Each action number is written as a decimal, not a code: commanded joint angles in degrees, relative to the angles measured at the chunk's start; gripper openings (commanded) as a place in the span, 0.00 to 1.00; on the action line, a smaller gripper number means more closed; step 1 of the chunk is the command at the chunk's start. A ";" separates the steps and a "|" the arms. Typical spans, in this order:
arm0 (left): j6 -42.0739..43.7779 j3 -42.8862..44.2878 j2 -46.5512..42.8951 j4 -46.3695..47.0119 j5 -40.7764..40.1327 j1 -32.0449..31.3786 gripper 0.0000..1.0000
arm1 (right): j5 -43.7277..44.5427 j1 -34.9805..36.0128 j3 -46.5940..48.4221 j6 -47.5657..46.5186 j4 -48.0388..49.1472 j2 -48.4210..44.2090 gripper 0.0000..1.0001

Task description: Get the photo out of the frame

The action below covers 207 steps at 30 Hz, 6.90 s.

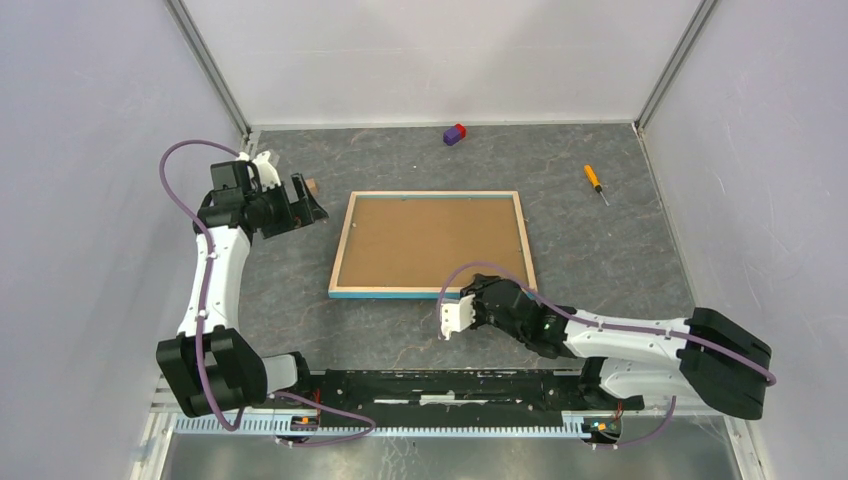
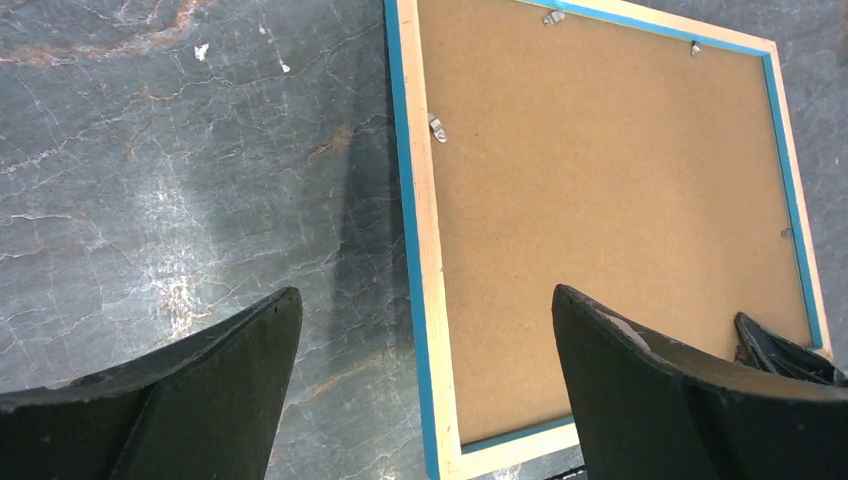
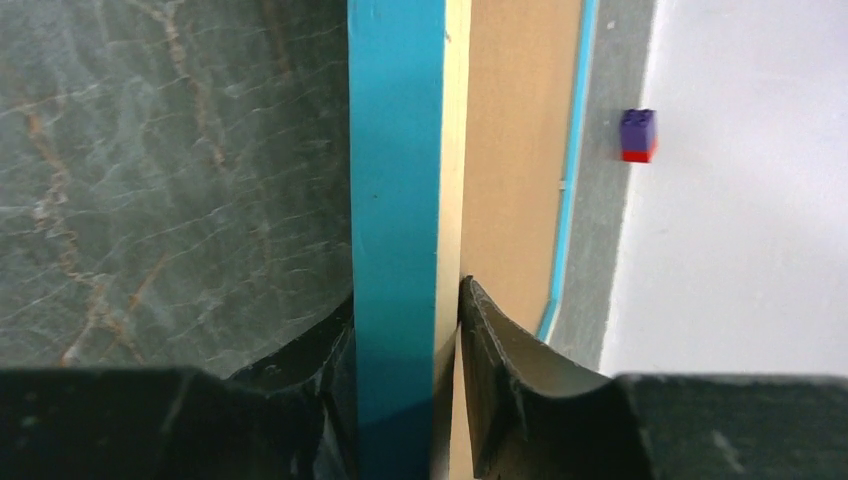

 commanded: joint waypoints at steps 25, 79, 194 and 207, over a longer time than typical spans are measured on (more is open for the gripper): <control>16.05 0.61 3.82 -7.29 5.15 -2.29 1.00 | -38.79 -19.76 20.55 17.92 -29.32 4.81 0.97; 21.20 5.93 20.12 -6.44 -0.22 -17.79 1.00 | -50.63 -66.34 46.30 23.37 -43.53 28.57 0.98; -19.99 5.08 -1.92 12.64 35.10 -21.50 0.37 | -34.86 -9.84 64.05 22.10 -33.42 20.55 0.00; -12.28 6.33 -3.13 6.88 29.19 -21.40 0.02 | -35.41 -11.40 59.99 22.51 -33.17 17.74 0.61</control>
